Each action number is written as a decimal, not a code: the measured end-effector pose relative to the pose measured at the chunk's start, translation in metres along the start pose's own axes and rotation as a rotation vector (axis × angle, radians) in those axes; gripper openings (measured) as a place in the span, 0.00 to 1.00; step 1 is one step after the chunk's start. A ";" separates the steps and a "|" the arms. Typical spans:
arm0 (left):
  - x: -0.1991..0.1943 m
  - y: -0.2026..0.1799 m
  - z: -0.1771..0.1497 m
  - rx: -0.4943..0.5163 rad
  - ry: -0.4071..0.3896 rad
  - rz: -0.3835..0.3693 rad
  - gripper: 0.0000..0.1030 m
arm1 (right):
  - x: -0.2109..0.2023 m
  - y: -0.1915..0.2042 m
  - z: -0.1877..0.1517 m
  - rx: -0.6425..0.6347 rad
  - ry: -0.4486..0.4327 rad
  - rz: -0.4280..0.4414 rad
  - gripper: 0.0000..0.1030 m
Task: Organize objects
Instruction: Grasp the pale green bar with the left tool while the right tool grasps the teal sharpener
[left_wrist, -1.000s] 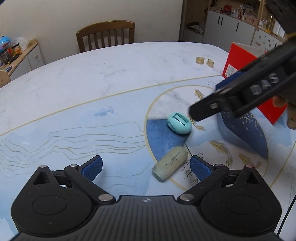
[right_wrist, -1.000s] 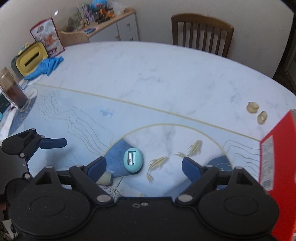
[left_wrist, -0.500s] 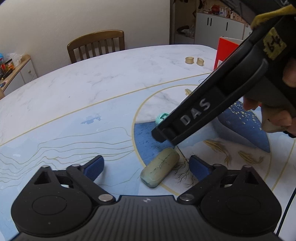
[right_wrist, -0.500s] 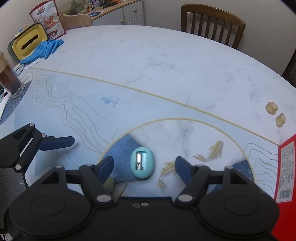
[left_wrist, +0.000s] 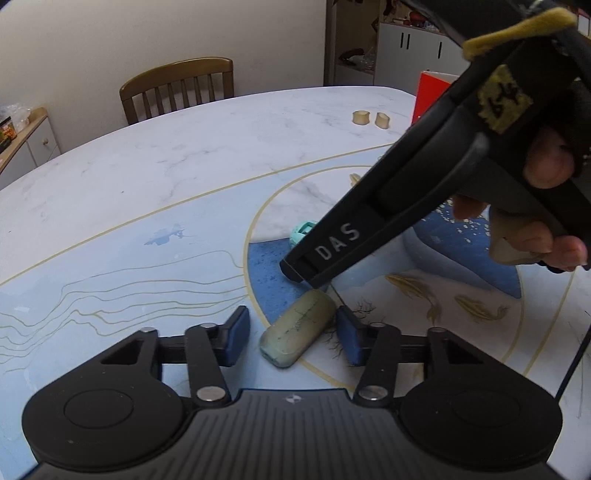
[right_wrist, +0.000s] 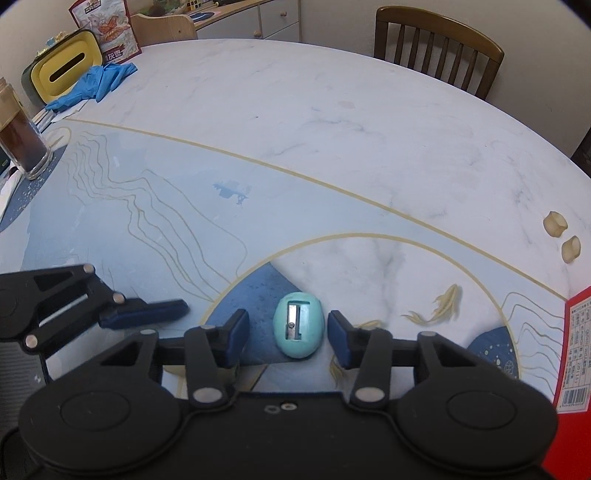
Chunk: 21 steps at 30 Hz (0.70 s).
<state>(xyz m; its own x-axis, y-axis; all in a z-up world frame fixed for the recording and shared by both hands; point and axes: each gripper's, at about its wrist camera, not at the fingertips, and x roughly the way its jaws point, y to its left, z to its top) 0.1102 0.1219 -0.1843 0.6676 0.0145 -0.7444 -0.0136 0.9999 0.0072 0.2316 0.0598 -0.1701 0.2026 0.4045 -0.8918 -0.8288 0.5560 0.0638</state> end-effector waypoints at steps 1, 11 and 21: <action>0.000 0.000 0.000 0.004 0.001 -0.003 0.42 | 0.001 0.000 0.000 0.000 0.001 -0.004 0.39; -0.001 0.004 0.004 -0.016 0.025 -0.018 0.40 | -0.006 -0.011 -0.005 0.052 -0.018 -0.012 0.28; -0.005 0.012 0.012 -0.101 0.061 -0.015 0.39 | -0.046 -0.024 -0.020 0.092 -0.064 0.003 0.28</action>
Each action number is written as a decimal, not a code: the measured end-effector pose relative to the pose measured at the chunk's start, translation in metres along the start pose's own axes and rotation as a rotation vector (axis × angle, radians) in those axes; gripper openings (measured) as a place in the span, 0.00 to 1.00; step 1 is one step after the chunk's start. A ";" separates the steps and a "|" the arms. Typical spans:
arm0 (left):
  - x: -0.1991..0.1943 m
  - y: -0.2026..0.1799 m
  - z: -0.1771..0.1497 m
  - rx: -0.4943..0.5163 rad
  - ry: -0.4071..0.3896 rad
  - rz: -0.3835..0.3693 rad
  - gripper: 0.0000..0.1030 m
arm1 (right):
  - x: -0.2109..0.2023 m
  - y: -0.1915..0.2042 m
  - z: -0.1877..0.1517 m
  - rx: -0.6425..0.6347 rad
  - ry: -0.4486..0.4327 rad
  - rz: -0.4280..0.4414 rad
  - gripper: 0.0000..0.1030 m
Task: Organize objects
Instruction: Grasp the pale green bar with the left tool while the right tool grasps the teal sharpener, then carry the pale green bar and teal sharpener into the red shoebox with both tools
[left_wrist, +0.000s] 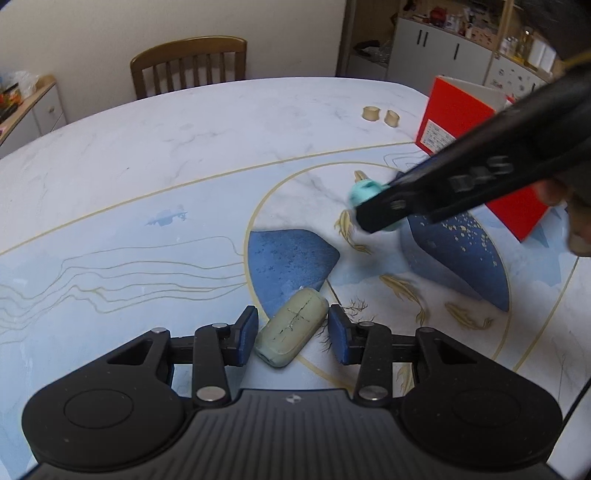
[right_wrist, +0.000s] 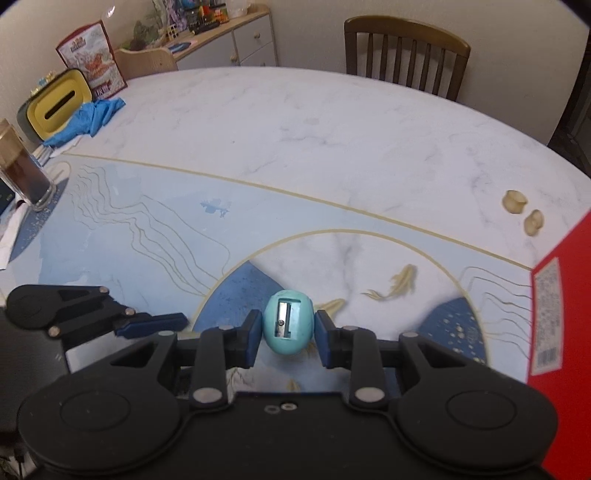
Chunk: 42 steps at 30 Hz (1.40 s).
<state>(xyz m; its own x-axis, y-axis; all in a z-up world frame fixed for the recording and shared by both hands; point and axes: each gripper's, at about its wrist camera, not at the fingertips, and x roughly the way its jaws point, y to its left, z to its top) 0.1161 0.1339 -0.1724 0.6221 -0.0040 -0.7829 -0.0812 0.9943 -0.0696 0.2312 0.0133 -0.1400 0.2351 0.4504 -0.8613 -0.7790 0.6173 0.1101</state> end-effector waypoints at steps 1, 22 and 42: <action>-0.002 0.001 0.003 -0.004 -0.002 0.000 0.39 | -0.006 -0.001 -0.001 0.000 -0.004 -0.001 0.28; -0.066 -0.056 0.072 -0.020 -0.054 -0.033 0.39 | -0.132 -0.073 -0.032 0.077 -0.144 0.008 0.28; -0.040 -0.192 0.144 0.087 -0.077 -0.080 0.39 | -0.193 -0.198 -0.079 0.154 -0.218 -0.048 0.28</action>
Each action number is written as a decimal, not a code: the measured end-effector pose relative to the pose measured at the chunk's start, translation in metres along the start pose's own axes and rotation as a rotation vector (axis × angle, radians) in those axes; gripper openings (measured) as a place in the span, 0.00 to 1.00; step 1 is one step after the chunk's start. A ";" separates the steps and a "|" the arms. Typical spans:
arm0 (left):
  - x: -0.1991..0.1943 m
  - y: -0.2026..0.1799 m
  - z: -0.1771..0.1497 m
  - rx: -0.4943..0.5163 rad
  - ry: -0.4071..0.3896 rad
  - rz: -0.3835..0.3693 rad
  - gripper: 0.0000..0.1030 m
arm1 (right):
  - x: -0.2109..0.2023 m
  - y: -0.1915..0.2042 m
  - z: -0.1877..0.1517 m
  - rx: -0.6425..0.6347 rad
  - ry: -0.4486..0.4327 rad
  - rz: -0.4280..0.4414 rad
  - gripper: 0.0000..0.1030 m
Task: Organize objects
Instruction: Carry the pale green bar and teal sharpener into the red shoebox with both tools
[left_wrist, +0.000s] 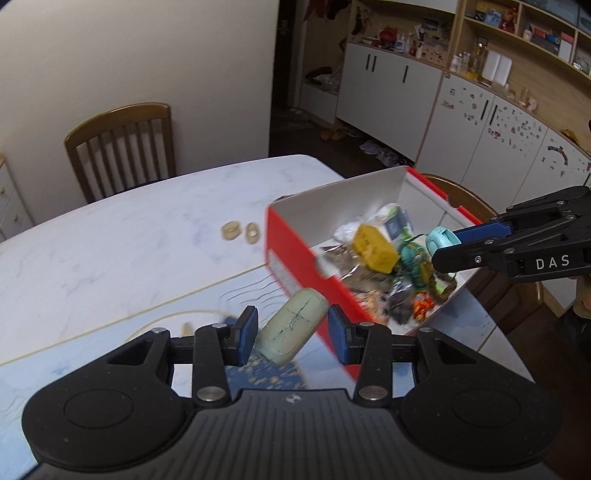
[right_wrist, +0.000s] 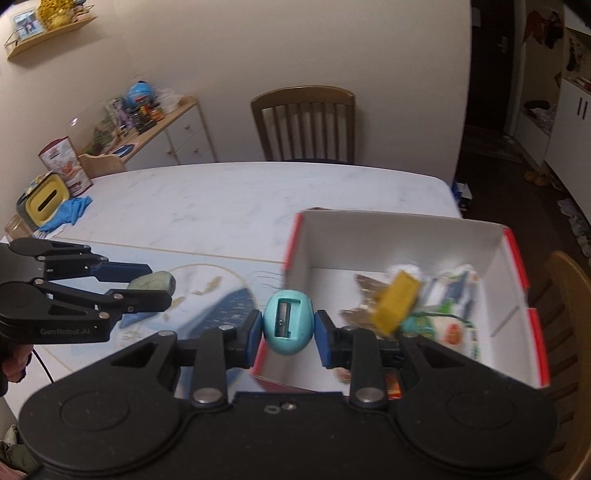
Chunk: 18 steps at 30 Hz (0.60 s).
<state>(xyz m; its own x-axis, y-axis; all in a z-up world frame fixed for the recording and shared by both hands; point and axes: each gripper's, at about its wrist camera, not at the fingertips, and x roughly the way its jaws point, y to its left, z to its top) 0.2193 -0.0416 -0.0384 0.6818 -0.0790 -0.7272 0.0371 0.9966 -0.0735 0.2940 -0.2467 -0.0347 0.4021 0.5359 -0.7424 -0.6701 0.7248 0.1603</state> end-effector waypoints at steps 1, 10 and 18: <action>0.005 -0.006 0.003 0.008 0.000 0.002 0.39 | -0.001 -0.006 -0.001 0.003 0.000 -0.005 0.28; 0.043 -0.045 0.021 0.028 0.034 0.026 0.39 | -0.004 -0.070 -0.013 0.036 0.009 -0.045 0.28; 0.078 -0.069 0.037 0.018 0.071 0.037 0.39 | 0.003 -0.111 -0.020 0.038 0.031 -0.068 0.28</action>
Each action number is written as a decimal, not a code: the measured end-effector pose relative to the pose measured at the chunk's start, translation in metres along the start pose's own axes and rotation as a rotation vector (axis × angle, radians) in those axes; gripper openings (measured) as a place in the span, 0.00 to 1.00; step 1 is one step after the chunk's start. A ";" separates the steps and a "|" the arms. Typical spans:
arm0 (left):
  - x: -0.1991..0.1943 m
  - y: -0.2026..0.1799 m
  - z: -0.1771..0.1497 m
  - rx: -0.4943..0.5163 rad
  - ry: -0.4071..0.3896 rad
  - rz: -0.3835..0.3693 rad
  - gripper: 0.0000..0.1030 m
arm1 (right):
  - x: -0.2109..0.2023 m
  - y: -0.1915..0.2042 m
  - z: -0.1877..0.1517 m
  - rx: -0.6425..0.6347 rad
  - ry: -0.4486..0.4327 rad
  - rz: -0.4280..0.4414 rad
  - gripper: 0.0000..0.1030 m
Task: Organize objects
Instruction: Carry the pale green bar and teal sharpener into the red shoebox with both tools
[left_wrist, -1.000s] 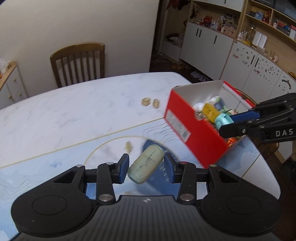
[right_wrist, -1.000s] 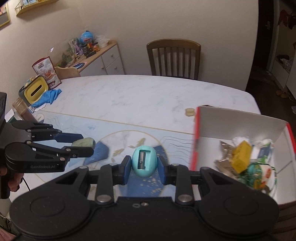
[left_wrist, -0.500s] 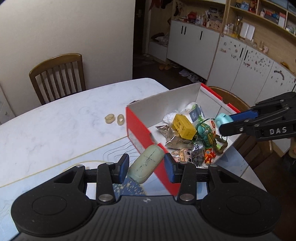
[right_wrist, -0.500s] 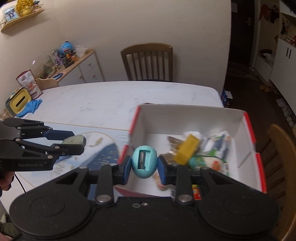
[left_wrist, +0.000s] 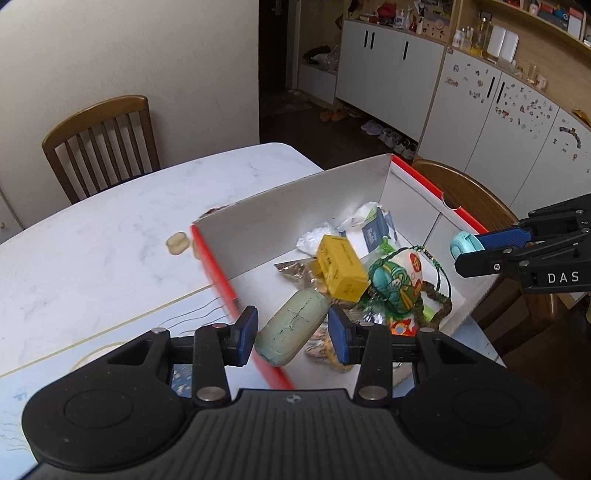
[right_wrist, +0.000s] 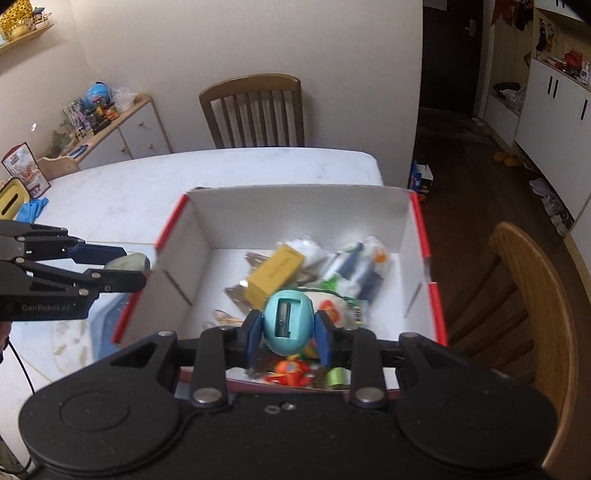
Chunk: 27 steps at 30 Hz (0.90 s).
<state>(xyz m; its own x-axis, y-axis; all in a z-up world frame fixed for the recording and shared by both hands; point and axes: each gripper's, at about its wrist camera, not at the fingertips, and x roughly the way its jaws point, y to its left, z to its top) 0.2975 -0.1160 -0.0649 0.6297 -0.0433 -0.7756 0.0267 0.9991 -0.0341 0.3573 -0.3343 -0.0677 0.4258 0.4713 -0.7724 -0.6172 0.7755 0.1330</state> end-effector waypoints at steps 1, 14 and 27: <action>0.004 -0.003 0.003 0.003 0.004 0.002 0.39 | 0.002 -0.005 0.001 -0.004 0.002 -0.002 0.28; 0.063 -0.043 0.016 0.047 0.096 0.016 0.39 | 0.039 -0.038 0.036 -0.043 0.012 -0.007 0.28; 0.097 -0.052 0.012 0.060 0.169 0.033 0.39 | 0.099 -0.030 0.056 -0.094 0.069 -0.007 0.28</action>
<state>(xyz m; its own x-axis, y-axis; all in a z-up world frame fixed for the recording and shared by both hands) 0.3663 -0.1720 -0.1311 0.4914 -0.0046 -0.8709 0.0572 0.9980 0.0270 0.4552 -0.2877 -0.1134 0.3857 0.4337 -0.8144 -0.6750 0.7344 0.0715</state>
